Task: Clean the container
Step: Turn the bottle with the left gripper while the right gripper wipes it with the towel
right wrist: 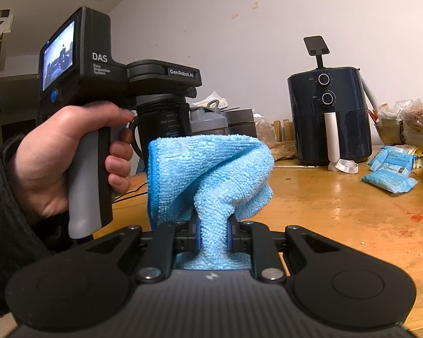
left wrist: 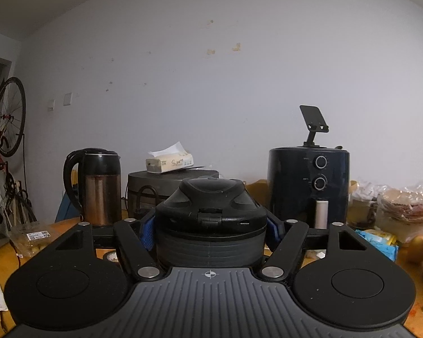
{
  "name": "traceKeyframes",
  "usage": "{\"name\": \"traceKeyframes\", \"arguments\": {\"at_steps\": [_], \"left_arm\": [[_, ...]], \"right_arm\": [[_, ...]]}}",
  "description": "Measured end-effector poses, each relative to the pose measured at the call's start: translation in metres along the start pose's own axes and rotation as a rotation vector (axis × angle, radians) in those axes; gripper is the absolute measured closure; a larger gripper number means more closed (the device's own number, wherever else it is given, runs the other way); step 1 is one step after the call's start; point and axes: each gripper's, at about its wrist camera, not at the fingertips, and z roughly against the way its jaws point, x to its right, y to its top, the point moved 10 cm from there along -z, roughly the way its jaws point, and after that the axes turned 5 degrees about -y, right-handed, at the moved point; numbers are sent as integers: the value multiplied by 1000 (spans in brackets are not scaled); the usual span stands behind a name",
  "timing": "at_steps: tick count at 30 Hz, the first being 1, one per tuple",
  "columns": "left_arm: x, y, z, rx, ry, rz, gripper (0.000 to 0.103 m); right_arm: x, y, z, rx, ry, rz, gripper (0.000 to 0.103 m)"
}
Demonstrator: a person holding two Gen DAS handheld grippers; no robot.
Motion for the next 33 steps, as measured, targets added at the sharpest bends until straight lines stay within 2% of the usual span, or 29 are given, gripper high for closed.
{"name": "traceKeyframes", "arguments": {"at_steps": [13,33], "left_arm": [[-3,0,-2,-26,-72,-14,35],[-9,-3,-7,-20,-349,-41,35]], "right_arm": [[-3,1,-3,-2,4,3,89],[-6,3,-6,0,11,3,89]]}}
